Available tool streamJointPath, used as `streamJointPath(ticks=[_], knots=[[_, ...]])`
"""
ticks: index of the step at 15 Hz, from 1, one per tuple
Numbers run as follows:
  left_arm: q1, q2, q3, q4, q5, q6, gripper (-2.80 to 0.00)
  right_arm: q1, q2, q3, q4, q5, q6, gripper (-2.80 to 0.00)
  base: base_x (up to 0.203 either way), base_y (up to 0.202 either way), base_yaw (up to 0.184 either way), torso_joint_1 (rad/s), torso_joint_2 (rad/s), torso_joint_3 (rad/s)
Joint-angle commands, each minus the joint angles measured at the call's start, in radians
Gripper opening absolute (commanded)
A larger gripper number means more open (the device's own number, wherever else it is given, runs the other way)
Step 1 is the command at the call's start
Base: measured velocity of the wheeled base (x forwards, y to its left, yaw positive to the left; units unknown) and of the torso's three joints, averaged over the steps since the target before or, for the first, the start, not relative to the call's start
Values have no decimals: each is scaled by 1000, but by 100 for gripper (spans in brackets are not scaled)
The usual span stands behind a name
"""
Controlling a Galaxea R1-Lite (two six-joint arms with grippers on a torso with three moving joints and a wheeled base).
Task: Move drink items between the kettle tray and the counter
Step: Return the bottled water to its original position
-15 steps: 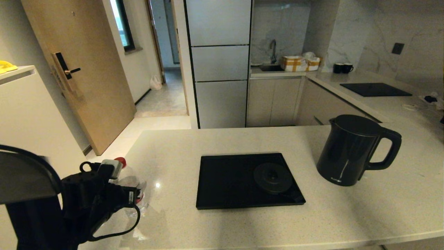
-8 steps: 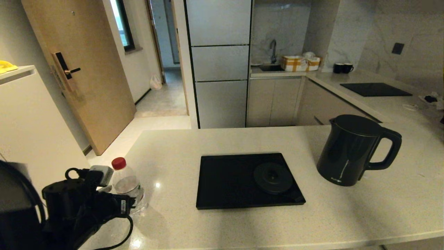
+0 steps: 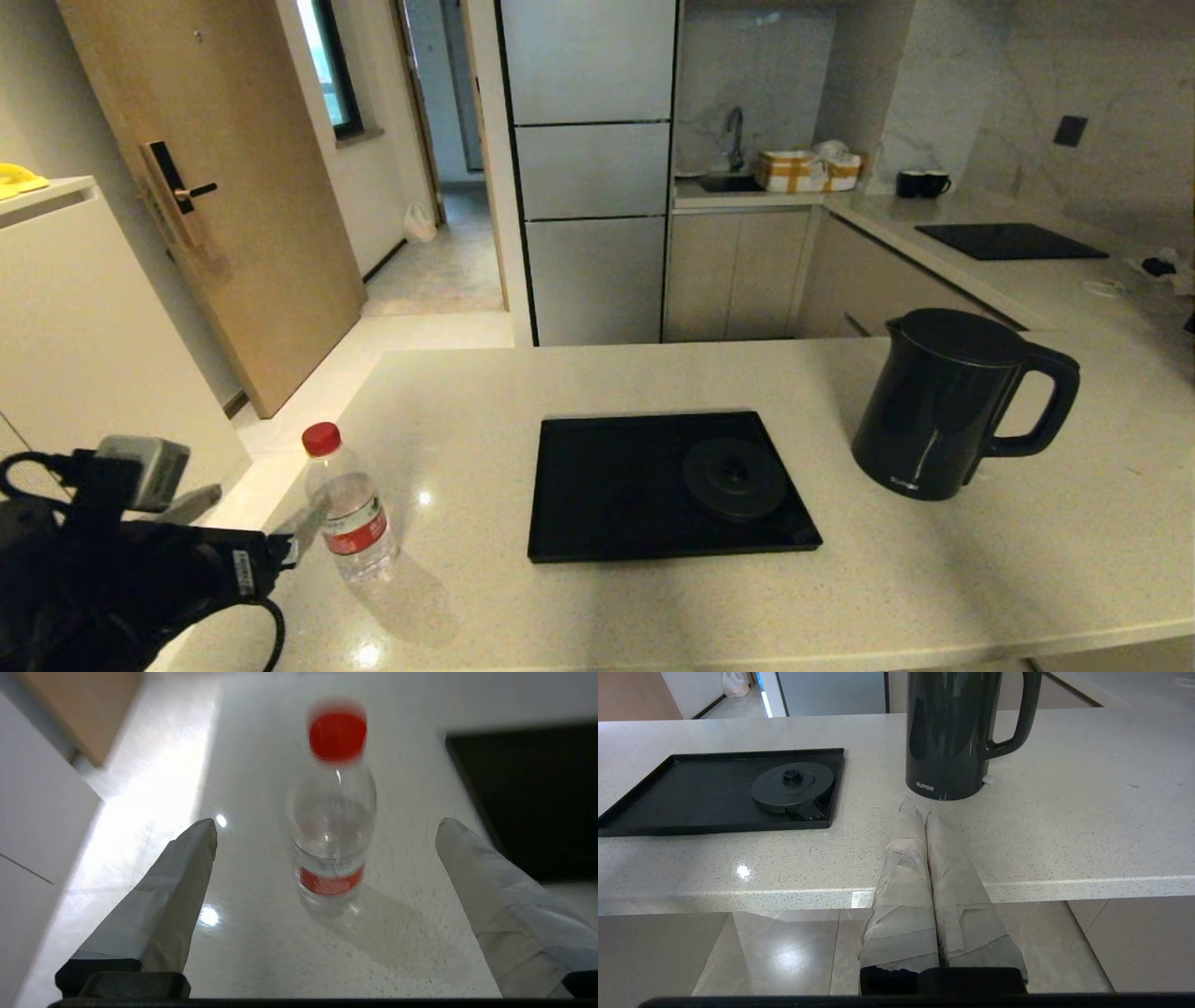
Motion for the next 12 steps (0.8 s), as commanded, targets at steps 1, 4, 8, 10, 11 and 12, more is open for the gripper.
streamJointPath(ticks=[1,4,8,10,11,12], knots=[[0,-388,-110,385,18,2,0,0,1,2,0,0,-1,-280,0,0,0,0,0,0],[1,-728,-387,1129,9,-7,0,0,1,2,0,0,-1,-280,0,0,0,0,0,0],[42,-1043,-676,1732,28,-35,-280,0,1,2,0,0,-1,-280,0,0,0,0,0,0],[61,-1138,-818,1963,32,-56,-280,0,1,2,0,0,-1,-280,0,0,0,0,0,0],[74,-1177,-882,2078,33,-63,-280,0,1,2,0,0,-1,-280,0,0,0,0,0,0],[80,-1199,-934,2160,31,-66,-280,0,1,2,0,0,-1,-280,0,0,0,0,0,0]])
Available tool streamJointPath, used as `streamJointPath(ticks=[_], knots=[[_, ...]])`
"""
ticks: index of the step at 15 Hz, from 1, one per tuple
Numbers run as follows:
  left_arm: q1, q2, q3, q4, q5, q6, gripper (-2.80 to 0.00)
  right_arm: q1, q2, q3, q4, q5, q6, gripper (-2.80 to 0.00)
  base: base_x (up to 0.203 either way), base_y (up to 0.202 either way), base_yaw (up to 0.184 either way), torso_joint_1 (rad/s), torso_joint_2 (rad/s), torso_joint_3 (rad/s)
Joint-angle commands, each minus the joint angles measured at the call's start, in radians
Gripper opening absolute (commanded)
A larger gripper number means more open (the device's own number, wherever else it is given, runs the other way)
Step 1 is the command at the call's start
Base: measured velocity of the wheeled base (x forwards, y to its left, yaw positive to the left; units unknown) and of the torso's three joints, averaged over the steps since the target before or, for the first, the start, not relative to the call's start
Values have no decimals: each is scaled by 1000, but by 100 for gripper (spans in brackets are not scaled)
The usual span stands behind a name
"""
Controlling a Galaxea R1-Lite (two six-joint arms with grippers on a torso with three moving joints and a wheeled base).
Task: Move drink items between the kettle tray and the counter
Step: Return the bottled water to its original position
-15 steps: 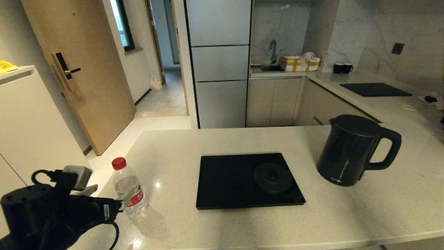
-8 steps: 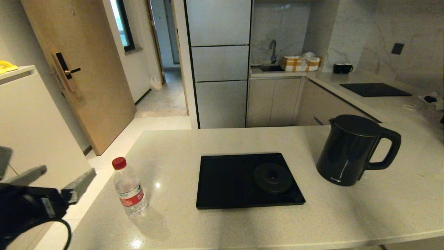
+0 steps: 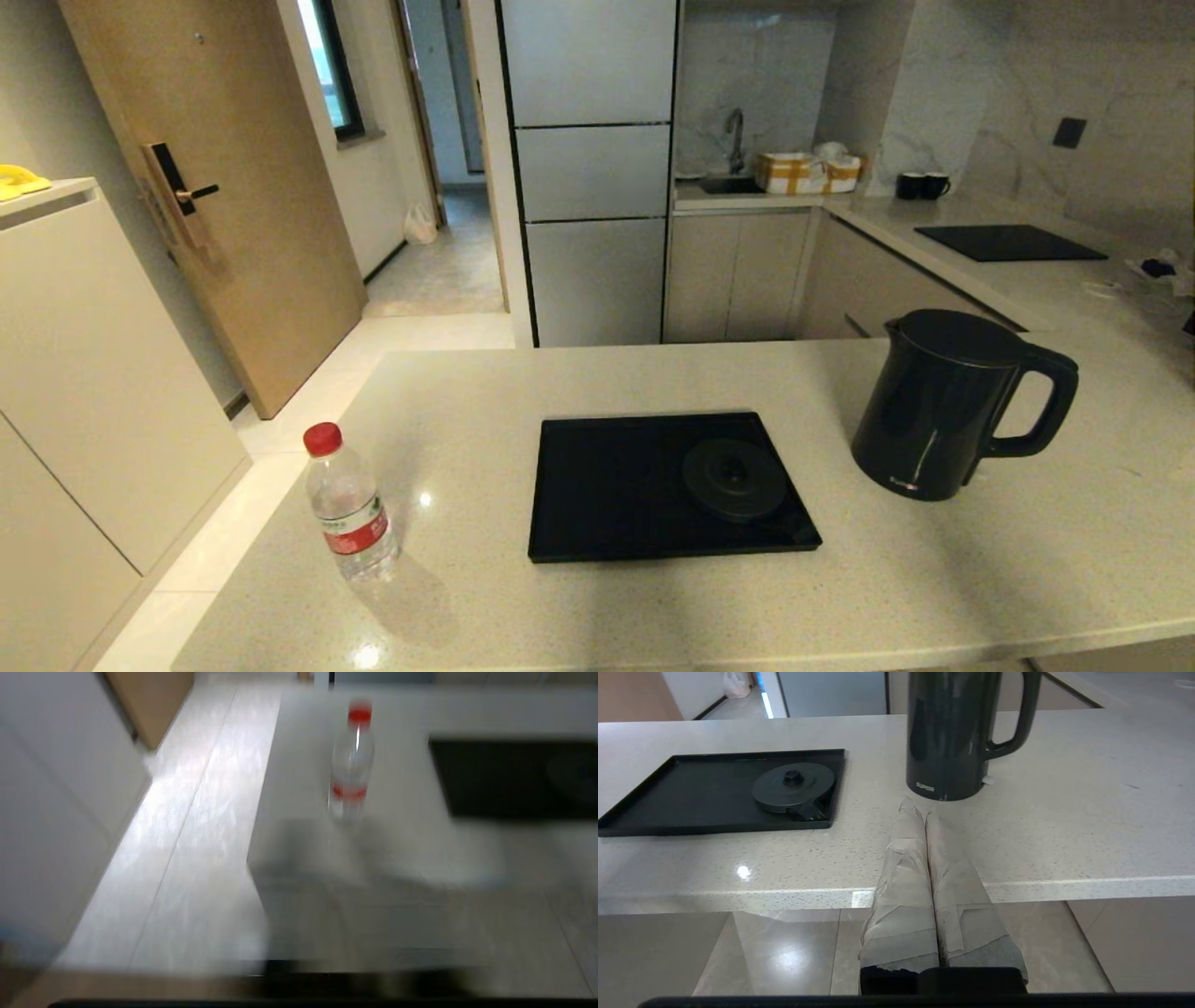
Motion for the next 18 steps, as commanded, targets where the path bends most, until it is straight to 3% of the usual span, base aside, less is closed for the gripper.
streamJointPath(ticks=[1,3,6,8,10,12,13,14,16,18], knots=[[16,-117,-162,325,-5,-6,-280,0,1,2,0,0,-1,-280,0,0,0,0,0,0],[16,-174,-249,484,-12,-6,-280,0,1,2,0,0,-1,-280,0,0,0,0,0,0],[10,-306,-216,539,-45,44,-280,0,1,2,0,0,-1,-280,0,0,0,0,0,0],[9,-337,-116,501,-108,34,-280,0,1,2,0,0,-1,-280,0,0,0,0,0,0],[8,-334,15,302,-162,30,-280,0,1,2,0,0,-1,-280,0,0,0,0,0,0],[8,-333,57,217,-174,29,-280,0,1,2,0,0,-1,-280,0,0,0,0,0,0],[8,-333,133,90,-172,29,-280,0,1,2,0,0,-1,-280,0,0,0,0,0,0],[8,-333,243,-45,-171,28,-280,0,1,0,0,0,-1,-280,0,0,0,0,0,0],[8,-333,582,-431,-173,25,-280,0,1,2,0,0,-1,-280,0,0,0,0,0,0],[9,-334,823,-791,-171,12,-280,0,1,2,0,0,-1,-280,0,0,0,0,0,0]])
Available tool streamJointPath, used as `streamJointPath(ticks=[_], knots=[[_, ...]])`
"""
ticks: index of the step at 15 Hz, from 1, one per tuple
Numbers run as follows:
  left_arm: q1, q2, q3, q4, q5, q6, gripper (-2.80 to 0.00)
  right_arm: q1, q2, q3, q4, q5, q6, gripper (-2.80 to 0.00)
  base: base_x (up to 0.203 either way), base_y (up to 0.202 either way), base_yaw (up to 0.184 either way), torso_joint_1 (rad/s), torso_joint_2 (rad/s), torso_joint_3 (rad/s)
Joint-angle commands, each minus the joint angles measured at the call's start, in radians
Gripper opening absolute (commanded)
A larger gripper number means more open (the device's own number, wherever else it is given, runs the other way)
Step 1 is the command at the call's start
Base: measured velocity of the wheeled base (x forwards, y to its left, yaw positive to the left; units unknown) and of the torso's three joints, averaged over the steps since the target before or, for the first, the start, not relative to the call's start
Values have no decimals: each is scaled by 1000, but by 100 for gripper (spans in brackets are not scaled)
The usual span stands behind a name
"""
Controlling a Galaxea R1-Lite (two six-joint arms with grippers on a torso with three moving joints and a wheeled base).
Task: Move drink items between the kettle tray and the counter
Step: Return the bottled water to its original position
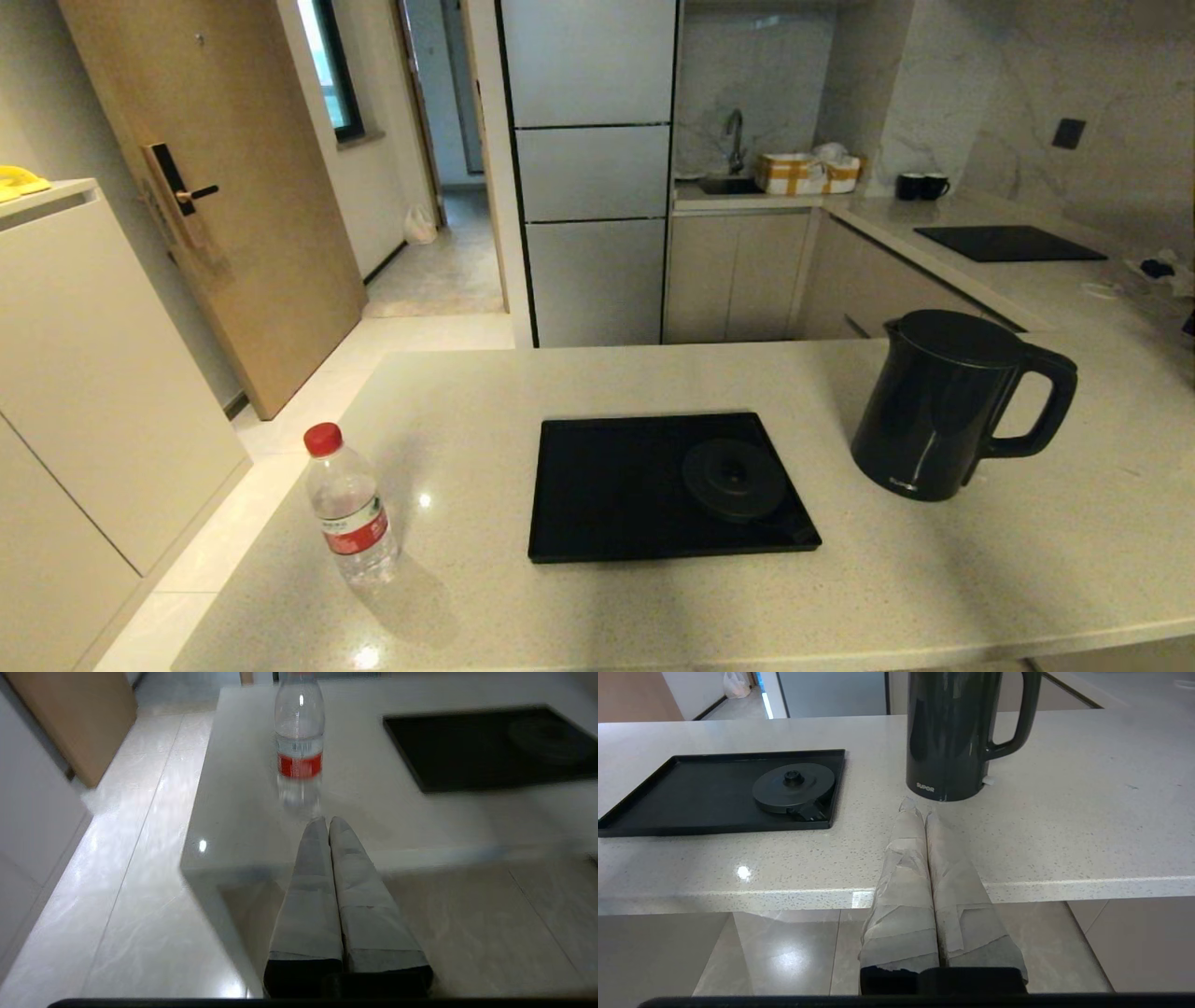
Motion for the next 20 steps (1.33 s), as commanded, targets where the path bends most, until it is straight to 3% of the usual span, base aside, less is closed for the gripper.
streamJointPath(ticks=[1,3,5,6,20], knots=[[1,0,239,-465,17,-23,-280,0,1,2,0,0,-1,-280,0,0,0,0,0,0],[1,-1,249,-448,79,-33,-280,0,1,2,0,0,-1,-280,0,0,0,0,0,0],[0,-1,248,-317,83,-2,-280,0,1,2,0,0,-1,-280,0,0,0,0,0,0],[-1,-1,248,-306,85,0,-280,0,1,2,0,0,-1,-280,0,0,0,0,0,0],[-1,1,228,-304,86,14,-280,0,1,2,0,0,-1,-280,0,0,0,0,0,0]])
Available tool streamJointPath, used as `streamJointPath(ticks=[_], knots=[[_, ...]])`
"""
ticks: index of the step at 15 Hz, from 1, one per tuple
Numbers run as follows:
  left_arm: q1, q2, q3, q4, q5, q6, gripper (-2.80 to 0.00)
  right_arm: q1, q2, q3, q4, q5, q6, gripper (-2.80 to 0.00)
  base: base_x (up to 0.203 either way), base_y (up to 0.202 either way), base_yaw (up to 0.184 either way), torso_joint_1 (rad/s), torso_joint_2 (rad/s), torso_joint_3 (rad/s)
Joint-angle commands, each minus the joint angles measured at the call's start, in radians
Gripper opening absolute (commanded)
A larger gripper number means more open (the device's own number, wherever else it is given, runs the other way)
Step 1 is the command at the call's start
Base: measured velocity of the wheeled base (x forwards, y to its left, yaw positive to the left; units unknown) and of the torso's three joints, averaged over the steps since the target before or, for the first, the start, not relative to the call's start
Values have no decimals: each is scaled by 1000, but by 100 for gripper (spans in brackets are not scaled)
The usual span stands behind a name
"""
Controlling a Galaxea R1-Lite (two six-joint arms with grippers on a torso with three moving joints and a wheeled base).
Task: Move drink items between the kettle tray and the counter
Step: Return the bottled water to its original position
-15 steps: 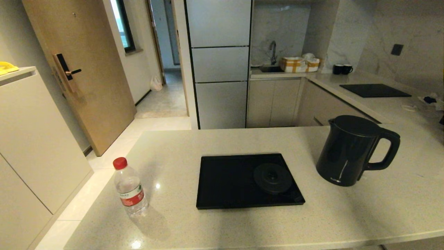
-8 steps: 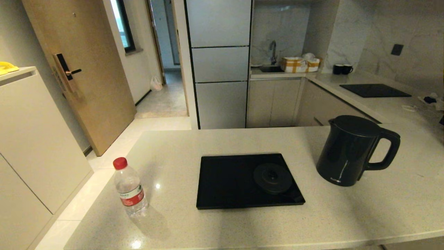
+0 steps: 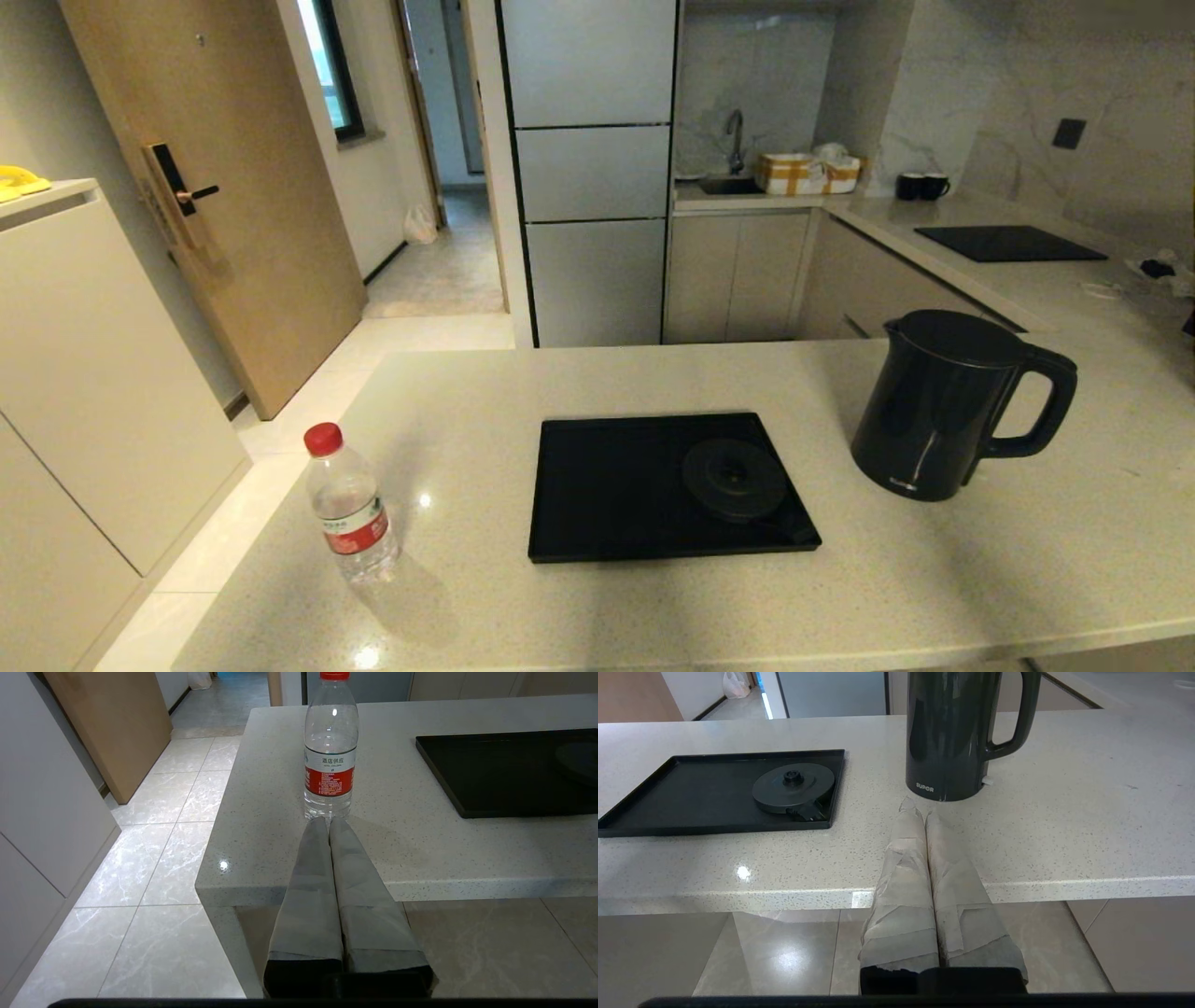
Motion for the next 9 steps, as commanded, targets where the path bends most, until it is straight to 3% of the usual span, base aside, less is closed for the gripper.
streamJointPath(ticks=[1,5,8,9], knots=[[-1,10,-72,19,-5,-3,-280,0,1,2,0,0,-1,-280,0,0,0,0,0,0],[0,168,-400,185,-41,-95,-280,0,1,2,0,0,-1,-280,0,0,0,0,0,0],[1,366,-582,521,-99,-144,-280,0,1,2,0,0,-1,-280,0,0,0,0,0,0],[1,437,-594,557,-132,-149,-280,0,1,2,0,0,-1,-280,0,0,0,0,0,0]])
